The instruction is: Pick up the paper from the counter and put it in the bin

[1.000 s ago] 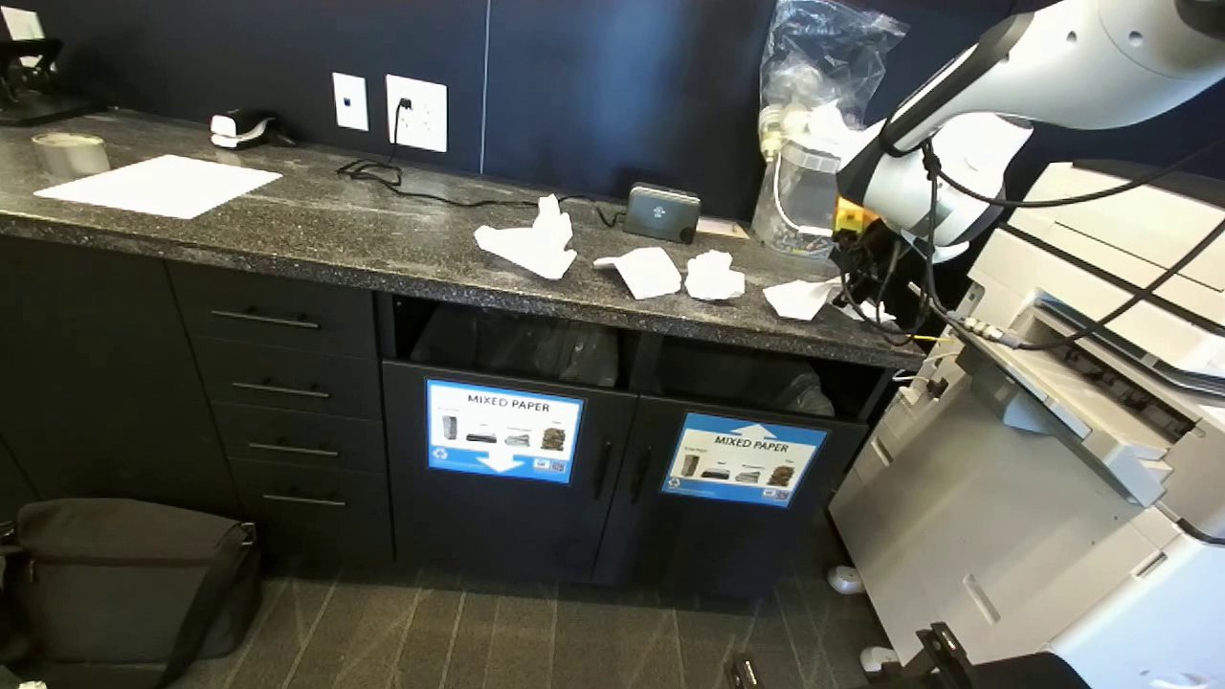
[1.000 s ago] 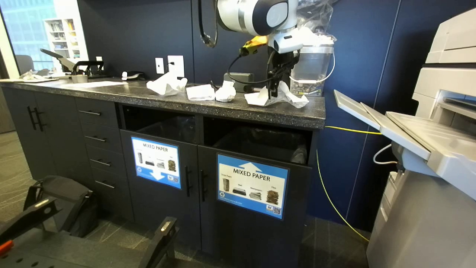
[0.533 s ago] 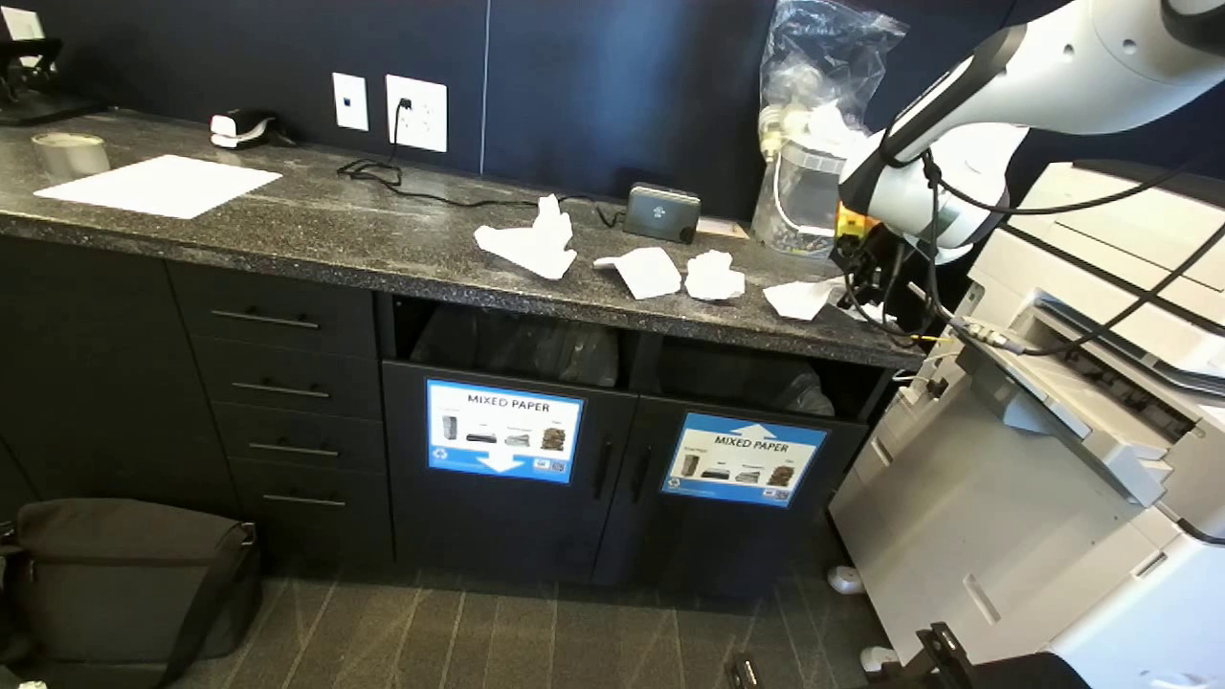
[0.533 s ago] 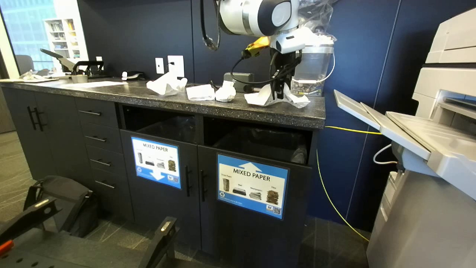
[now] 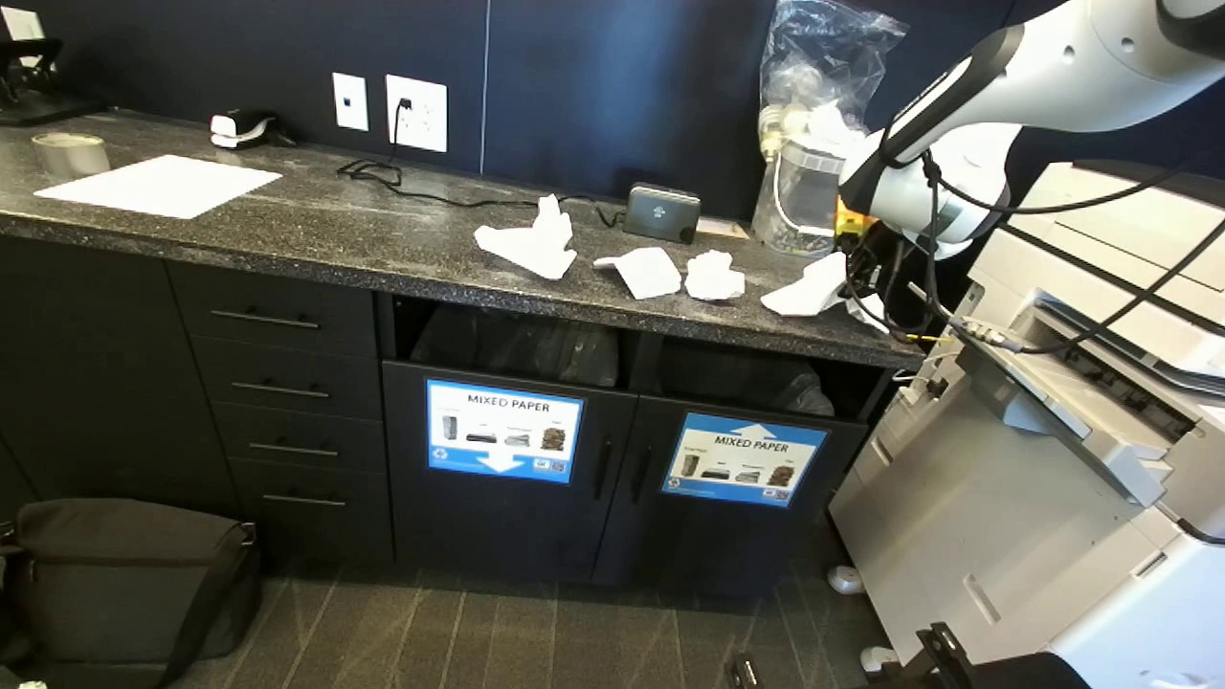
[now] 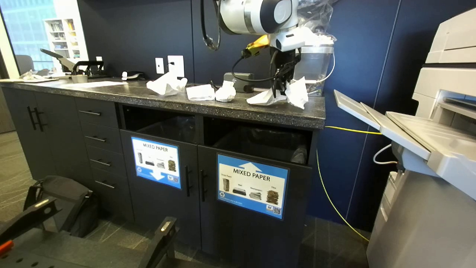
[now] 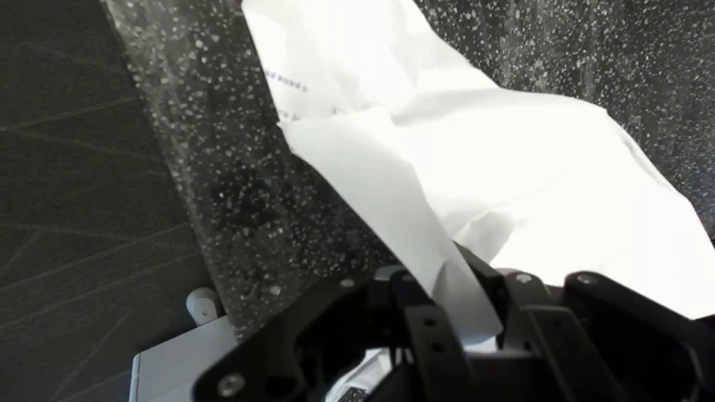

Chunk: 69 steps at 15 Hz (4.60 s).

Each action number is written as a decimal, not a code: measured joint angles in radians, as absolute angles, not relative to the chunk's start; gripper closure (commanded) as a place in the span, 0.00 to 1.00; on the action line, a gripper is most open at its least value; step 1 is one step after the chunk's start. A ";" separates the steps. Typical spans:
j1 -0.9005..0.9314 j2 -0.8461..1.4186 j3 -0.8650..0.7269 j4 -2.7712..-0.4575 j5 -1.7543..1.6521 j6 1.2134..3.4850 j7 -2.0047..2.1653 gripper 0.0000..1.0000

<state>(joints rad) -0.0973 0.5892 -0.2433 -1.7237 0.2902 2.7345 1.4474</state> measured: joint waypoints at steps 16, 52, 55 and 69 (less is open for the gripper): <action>-0.081 0.243 -0.147 -2.104 0.242 2.348 1.163 0.91; 0.027 0.915 0.042 -2.330 0.454 4.089 1.056 0.91; 0.013 0.999 0.040 -2.277 0.385 4.231 1.038 0.91; -0.208 1.178 -0.002 -1.853 -0.079 4.171 1.024 0.91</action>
<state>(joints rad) -0.2082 1.1775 -0.0021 -1.8526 -0.0794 4.1709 1.0243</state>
